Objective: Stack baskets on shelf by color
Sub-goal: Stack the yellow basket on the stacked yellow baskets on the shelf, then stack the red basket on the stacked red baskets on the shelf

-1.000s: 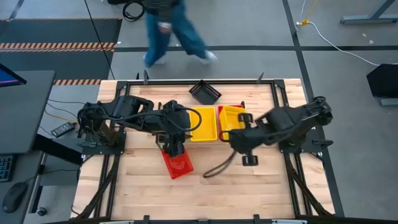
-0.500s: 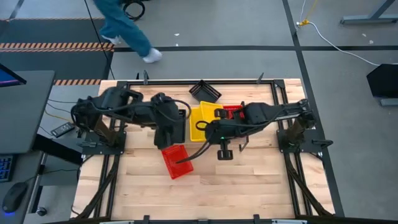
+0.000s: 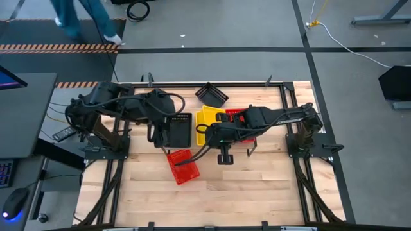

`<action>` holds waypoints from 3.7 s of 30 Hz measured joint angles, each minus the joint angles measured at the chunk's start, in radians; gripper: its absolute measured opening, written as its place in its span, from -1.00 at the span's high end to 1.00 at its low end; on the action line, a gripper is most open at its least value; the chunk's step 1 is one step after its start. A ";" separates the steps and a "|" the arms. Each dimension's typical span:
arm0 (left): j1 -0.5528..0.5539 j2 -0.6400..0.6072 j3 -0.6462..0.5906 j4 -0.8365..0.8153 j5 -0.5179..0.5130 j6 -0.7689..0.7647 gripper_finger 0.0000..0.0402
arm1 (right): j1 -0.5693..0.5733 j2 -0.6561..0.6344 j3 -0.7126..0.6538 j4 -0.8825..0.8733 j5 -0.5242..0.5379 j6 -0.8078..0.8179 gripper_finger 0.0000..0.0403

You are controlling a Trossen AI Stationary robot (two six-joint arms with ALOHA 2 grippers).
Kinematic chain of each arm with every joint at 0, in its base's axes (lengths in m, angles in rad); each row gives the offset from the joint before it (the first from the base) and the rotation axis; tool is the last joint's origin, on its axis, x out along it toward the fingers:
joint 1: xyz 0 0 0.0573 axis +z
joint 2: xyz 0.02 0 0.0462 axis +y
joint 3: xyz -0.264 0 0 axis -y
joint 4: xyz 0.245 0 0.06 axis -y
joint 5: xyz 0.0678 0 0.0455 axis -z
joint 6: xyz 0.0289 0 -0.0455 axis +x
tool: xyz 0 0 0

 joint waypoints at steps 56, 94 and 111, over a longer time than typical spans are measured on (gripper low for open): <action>-0.031 0.002 0.000 -0.002 0.001 -0.011 0.14 | -0.040 0.000 -0.001 0.019 -0.001 -0.077 0.51; -0.053 0.000 0.000 -0.005 0.001 -0.041 0.14 | -0.052 0.088 -0.008 0.044 -0.020 -0.020 0.46; -0.121 0.004 -0.112 -0.005 0.005 -0.238 0.14 | -0.003 0.063 0.048 0.088 -0.128 0.062 0.45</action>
